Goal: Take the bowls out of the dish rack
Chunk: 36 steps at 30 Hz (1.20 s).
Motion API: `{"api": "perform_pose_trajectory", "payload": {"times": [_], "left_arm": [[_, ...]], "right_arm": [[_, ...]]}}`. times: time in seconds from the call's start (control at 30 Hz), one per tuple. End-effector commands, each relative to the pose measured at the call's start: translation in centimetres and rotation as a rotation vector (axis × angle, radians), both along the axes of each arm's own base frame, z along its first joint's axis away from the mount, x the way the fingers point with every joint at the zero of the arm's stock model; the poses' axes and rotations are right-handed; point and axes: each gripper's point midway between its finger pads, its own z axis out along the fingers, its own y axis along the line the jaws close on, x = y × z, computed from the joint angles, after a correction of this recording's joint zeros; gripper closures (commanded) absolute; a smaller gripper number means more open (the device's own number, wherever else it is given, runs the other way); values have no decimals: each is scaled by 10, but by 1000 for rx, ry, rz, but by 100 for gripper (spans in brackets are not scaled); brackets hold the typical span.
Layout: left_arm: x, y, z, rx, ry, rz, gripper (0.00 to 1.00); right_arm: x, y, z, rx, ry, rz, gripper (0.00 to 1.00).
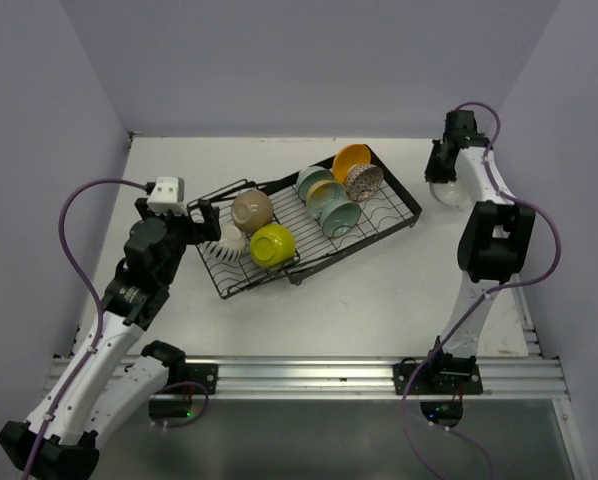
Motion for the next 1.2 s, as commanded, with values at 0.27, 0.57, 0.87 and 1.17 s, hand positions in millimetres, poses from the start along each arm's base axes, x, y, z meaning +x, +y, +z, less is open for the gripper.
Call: {"api": "perform_pose_trajectory", "payload": {"times": [0.27,0.57,0.87,1.17], "left_arm": [[2,-1,15,1,-36,2,0],[3,-1,14,2,-33,0,0],[2,1,14,6,-33,9,0],[1,4,17,8,-41,21,0]], "right_arm": [[44,-13,-22,-41,41,30,100],[47,-9,-30,-22,47,59,67],[45,-6,-22,-12,26,62,41],[40,2,46,29,-125,31,31]]}}
